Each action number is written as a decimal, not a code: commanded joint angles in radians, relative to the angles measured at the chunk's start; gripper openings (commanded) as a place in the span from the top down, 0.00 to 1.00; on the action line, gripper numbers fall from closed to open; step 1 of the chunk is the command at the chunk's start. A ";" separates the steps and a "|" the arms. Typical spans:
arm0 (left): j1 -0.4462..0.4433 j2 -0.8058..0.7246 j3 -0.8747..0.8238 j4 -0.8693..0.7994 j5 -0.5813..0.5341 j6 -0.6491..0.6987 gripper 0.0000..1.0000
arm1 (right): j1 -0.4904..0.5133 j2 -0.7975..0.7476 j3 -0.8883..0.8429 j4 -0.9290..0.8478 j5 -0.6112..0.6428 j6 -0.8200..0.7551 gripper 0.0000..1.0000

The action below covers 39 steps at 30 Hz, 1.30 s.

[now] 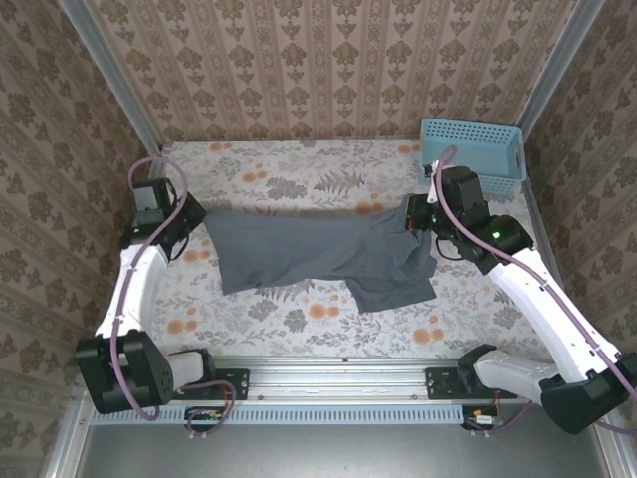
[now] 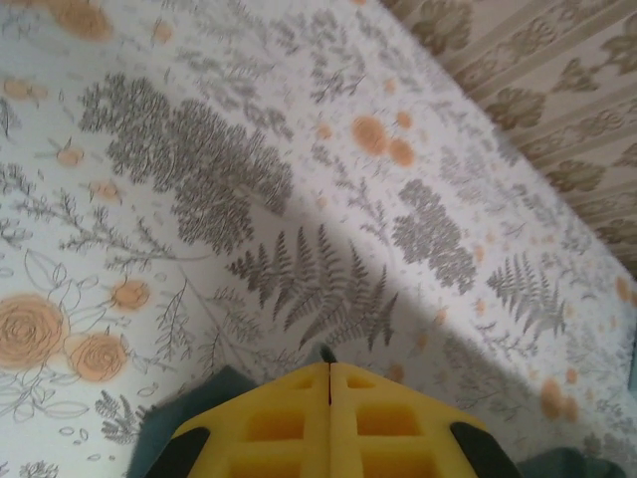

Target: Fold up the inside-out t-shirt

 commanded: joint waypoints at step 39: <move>-0.037 0.475 0.084 0.011 0.031 0.036 0.48 | -0.103 0.646 0.072 0.123 0.022 -0.016 1.00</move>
